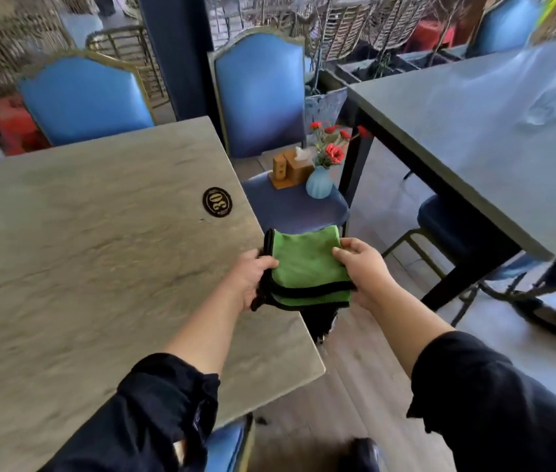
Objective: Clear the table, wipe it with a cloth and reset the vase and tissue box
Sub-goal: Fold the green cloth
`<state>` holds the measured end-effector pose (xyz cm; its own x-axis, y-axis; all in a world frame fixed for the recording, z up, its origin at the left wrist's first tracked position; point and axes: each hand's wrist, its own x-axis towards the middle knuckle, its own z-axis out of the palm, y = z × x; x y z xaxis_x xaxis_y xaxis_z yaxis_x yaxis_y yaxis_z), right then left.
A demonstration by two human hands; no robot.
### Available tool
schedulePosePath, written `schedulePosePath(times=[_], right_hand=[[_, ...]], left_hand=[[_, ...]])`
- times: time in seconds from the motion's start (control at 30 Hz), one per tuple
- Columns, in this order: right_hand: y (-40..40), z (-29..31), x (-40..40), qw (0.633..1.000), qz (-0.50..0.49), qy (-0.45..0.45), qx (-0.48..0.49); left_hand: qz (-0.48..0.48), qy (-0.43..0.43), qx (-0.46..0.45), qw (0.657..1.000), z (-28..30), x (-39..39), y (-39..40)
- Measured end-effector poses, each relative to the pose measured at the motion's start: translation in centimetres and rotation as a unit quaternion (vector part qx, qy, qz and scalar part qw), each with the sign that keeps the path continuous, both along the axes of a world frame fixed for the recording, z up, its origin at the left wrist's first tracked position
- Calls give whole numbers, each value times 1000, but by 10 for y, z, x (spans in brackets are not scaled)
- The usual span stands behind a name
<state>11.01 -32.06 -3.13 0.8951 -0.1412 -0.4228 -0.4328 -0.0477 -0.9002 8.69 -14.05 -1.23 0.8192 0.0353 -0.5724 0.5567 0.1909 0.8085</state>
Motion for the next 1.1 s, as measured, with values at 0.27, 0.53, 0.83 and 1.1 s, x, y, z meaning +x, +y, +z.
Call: schedulePosePath(times=[0.27, 0.53, 0.83, 1.1], right_hand=[[-87, -28, 74, 997, 73, 28, -17], [-93, -61, 175, 991, 120, 52, -5], [-59, -109, 307, 985, 167, 42, 1], [-22, -193, 417, 968, 232, 81, -44]], left_hand=[[103, -38, 73, 991, -35, 54, -95], [120, -66, 163, 977, -70, 137, -104], [115, -5, 220, 969, -127, 268, -76], [113, 64, 231, 964, -194, 363, -41]])
